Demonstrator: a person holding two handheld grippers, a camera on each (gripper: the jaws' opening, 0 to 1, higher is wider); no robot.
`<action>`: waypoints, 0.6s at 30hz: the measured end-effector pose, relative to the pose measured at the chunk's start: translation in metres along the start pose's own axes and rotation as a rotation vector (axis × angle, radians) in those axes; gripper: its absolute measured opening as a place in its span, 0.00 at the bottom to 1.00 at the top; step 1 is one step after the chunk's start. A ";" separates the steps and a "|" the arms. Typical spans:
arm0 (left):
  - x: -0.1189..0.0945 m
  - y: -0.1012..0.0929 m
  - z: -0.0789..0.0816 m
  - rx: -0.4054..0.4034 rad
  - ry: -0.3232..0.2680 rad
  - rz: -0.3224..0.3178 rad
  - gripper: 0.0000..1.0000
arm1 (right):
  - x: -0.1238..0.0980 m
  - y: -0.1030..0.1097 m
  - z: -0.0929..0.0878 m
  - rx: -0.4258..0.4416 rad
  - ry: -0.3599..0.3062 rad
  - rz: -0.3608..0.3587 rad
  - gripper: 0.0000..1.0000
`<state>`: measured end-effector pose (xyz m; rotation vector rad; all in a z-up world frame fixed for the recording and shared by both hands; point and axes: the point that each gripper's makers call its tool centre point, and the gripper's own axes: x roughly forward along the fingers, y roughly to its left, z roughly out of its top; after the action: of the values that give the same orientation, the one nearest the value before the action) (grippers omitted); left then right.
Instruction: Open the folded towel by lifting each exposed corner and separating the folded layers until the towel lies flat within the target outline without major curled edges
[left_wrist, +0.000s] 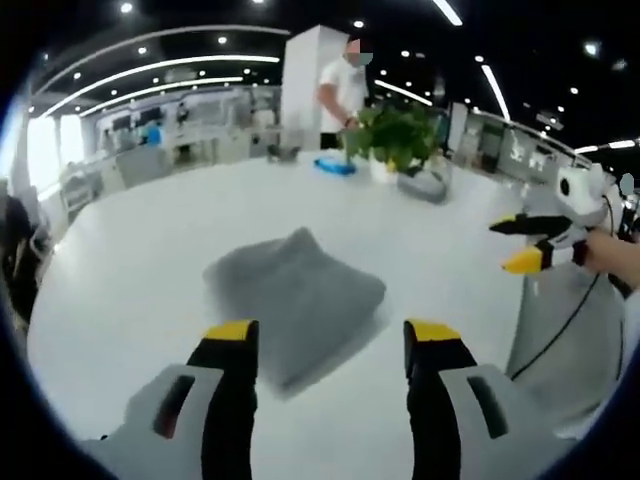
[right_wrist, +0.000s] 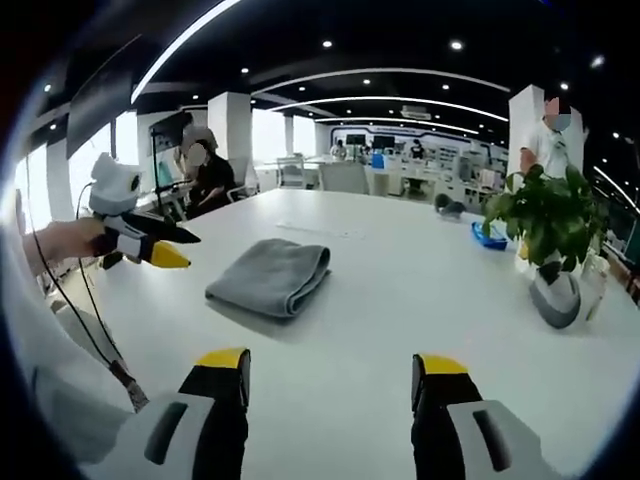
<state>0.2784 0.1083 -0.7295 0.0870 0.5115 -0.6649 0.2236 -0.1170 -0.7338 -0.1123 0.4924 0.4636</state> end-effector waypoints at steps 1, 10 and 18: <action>0.003 -0.001 0.000 0.008 0.002 -0.007 0.58 | 0.000 0.000 -0.001 0.000 0.003 0.001 0.65; 0.032 -0.018 0.011 0.144 0.024 -0.082 0.45 | -0.002 -0.002 -0.008 0.009 0.020 -0.005 0.63; 0.057 -0.037 0.009 0.238 0.071 -0.138 0.40 | -0.002 -0.003 -0.011 0.005 0.034 -0.008 0.63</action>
<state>0.2979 0.0446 -0.7460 0.3020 0.5076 -0.8591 0.2182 -0.1228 -0.7427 -0.1176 0.5261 0.4531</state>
